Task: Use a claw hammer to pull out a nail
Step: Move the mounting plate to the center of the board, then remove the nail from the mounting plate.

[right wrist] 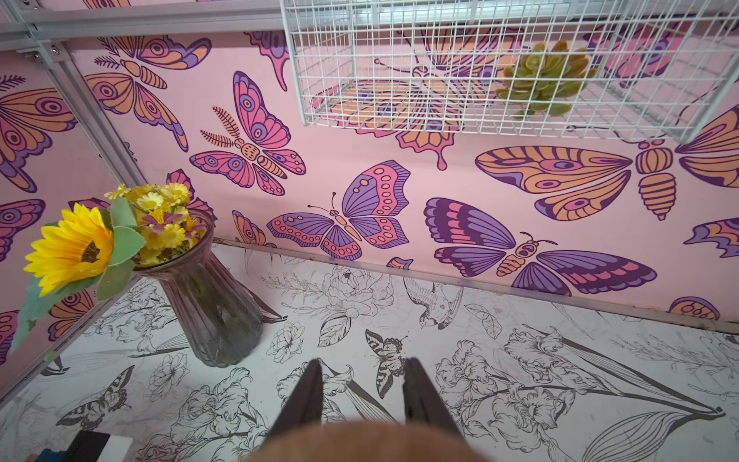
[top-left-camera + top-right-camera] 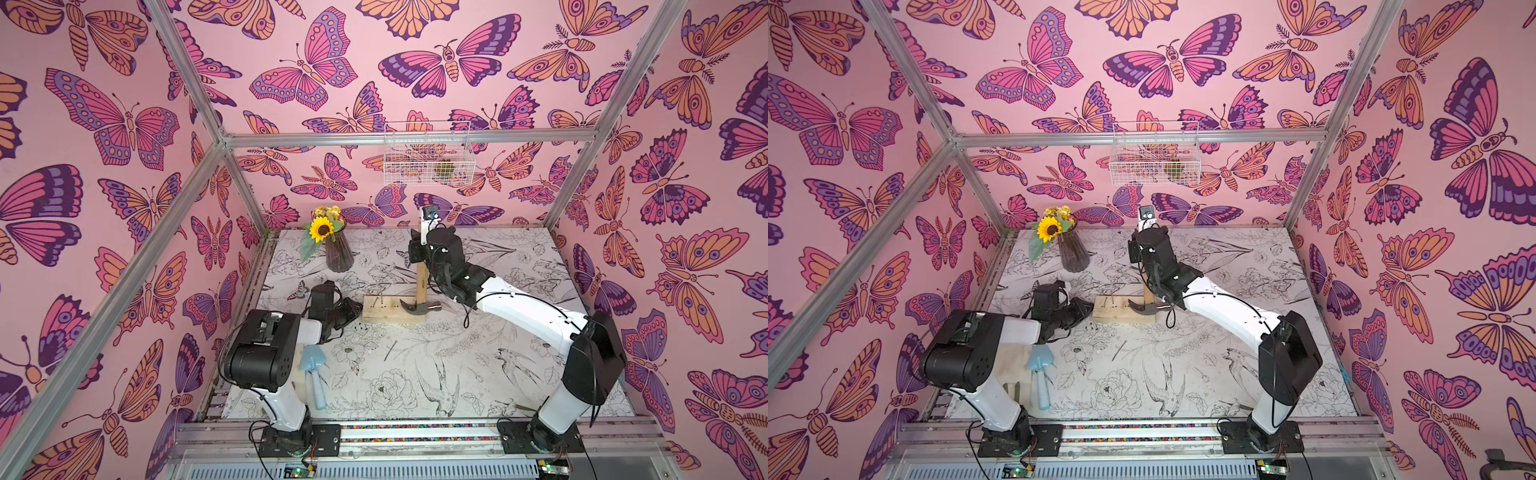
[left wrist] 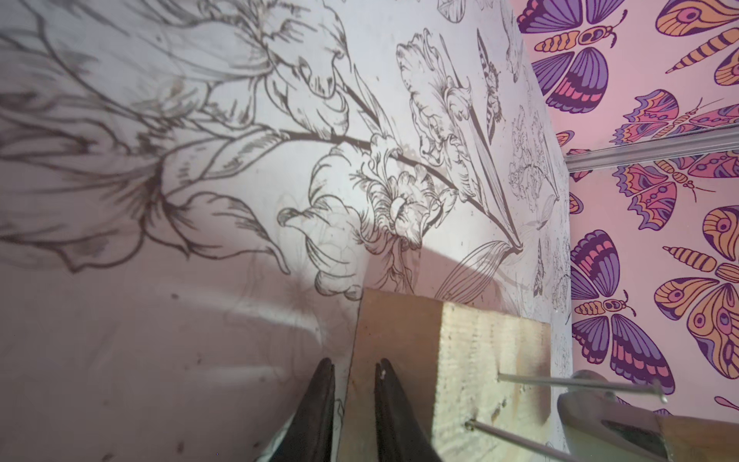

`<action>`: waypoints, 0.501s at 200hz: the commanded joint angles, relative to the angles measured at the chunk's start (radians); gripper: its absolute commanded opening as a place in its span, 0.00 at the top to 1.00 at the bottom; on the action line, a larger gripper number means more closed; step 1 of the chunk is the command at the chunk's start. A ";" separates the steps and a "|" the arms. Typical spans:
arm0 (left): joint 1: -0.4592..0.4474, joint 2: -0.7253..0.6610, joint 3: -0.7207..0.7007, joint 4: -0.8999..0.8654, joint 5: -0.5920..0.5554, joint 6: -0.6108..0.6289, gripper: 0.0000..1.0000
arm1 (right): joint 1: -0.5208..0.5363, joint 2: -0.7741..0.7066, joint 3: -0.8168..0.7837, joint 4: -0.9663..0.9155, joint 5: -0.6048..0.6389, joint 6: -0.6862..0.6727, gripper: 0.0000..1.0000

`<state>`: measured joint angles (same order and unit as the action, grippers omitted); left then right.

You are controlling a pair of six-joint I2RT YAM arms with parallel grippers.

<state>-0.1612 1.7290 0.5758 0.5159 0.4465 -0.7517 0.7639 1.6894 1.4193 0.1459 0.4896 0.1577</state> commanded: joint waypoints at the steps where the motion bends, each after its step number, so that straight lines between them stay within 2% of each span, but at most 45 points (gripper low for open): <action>1: -0.026 -0.020 -0.032 0.029 0.018 -0.020 0.78 | 0.021 -0.042 0.068 0.115 0.046 -0.034 1.00; 100: -0.076 -0.003 -0.012 0.048 0.021 -0.041 0.78 | 0.117 0.099 0.214 0.142 0.190 -0.285 1.00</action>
<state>-0.2279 1.7229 0.5571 0.5472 0.4492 -0.7879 0.8646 1.7821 1.5383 0.1585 0.5976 -0.0044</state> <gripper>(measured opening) 0.224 0.345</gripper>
